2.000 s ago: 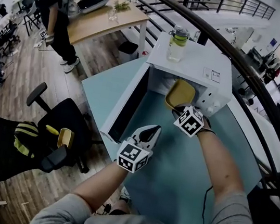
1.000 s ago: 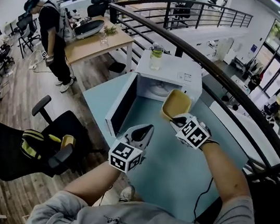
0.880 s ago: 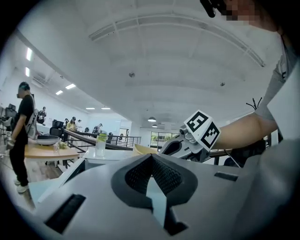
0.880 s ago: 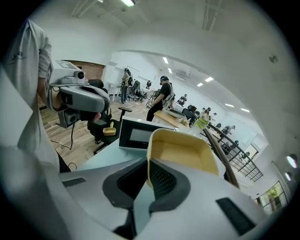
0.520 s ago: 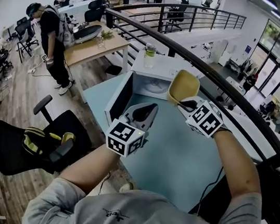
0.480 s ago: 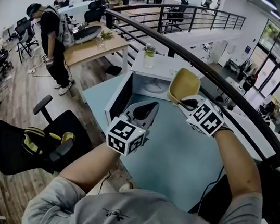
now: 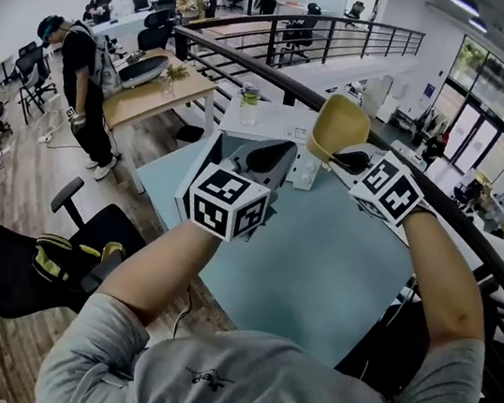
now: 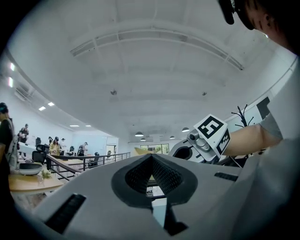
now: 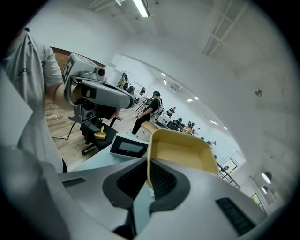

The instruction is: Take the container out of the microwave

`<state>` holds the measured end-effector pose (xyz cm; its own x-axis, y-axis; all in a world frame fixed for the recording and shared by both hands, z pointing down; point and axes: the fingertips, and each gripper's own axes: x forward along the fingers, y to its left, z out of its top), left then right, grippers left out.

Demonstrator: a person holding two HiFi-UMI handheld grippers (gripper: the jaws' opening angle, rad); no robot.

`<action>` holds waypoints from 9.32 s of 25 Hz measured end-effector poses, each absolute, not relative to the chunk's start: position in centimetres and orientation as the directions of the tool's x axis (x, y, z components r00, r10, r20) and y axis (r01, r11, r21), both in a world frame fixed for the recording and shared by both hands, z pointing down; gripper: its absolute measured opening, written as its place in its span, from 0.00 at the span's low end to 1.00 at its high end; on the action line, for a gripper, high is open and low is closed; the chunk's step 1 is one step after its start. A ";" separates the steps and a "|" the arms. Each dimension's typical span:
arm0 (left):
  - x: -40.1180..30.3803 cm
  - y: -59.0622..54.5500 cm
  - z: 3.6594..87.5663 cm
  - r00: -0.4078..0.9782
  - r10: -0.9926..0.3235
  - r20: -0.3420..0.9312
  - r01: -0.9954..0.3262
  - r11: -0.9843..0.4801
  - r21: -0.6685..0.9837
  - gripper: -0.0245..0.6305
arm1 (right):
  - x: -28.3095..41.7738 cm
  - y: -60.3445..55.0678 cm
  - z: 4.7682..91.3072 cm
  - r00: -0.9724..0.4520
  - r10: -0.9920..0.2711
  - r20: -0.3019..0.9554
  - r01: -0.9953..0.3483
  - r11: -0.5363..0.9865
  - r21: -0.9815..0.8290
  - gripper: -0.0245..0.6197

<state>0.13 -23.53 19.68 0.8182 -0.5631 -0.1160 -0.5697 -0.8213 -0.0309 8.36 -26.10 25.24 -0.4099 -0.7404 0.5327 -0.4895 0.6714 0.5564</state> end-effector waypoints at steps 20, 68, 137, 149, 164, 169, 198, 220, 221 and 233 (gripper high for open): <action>15.1 -25.4 16.9 0.904 -0.419 -0.089 -0.424 -0.903 -0.060 0.05 | 25.1 -25.0 21.9 -0.241 -0.841 0.485 -0.662 0.508 0.552 0.08; 33.7 -32.1 47.3 0.928 -0.299 0.223 -0.313 -0.949 0.030 0.05 | 44.6 -29.4 54.6 -0.074 -0.662 0.746 -0.875 0.401 0.270 0.08; 31.5 -29.2 63.1 0.853 -0.250 0.457 -0.319 -0.944 0.079 0.05 | 42.9 -25.7 72.4 -0.091 -0.622 0.778 -0.964 0.252 0.089 0.20; 28.3 -27.5 59.0 0.854 -0.293 0.430 -0.353 -0.933 0.066 0.05 | 41.0 -24.8 66.4 -0.120 -0.689 0.715 -0.968 0.240 0.068 0.17; 20.2 -24.0 50.9 0.822 -0.463 0.331 -0.500 -0.865 0.031 0.05 | 34.1 -22.9 59.2 -0.244 -0.760 0.602 -0.945 0.326 0.029 0.11; 17.4 -21.9 49.3 0.780 -0.537 0.321 -0.572 -0.820 0.017 0.05 | 31.9 -21.4 57.1 -0.287 -0.772 0.567 -0.934 0.356 0.013 0.08; -0.3 -14.6 48.2 0.666 -0.677 0.314 -0.722 -0.690 0.043 0.05 | 15.5 -14.9 55.7 -0.536 -0.680 0.500 -0.816 0.569 -0.101 0.07; -12.1 -15.3 47.0 0.673 -0.695 0.253 -0.732 -0.676 0.092 0.05 | 6.8 -14.3 52.9 -0.553 -0.722 0.415 -0.827 0.534 -0.174 0.06; -12.4 -15.1 46.9 0.671 -0.697 0.251 -0.734 -0.673 0.093 0.05 | 6.8 -14.1 53.0 -0.554 -0.721 0.415 -0.827 0.534 -0.177 0.06; -15.1 -13.5 46.8 0.647 -0.723 0.242 -0.759 -0.643 0.107 0.05 | 5.3 -13.3 52.5 -0.570 -0.714 0.406 -0.816 0.550 -0.177 0.06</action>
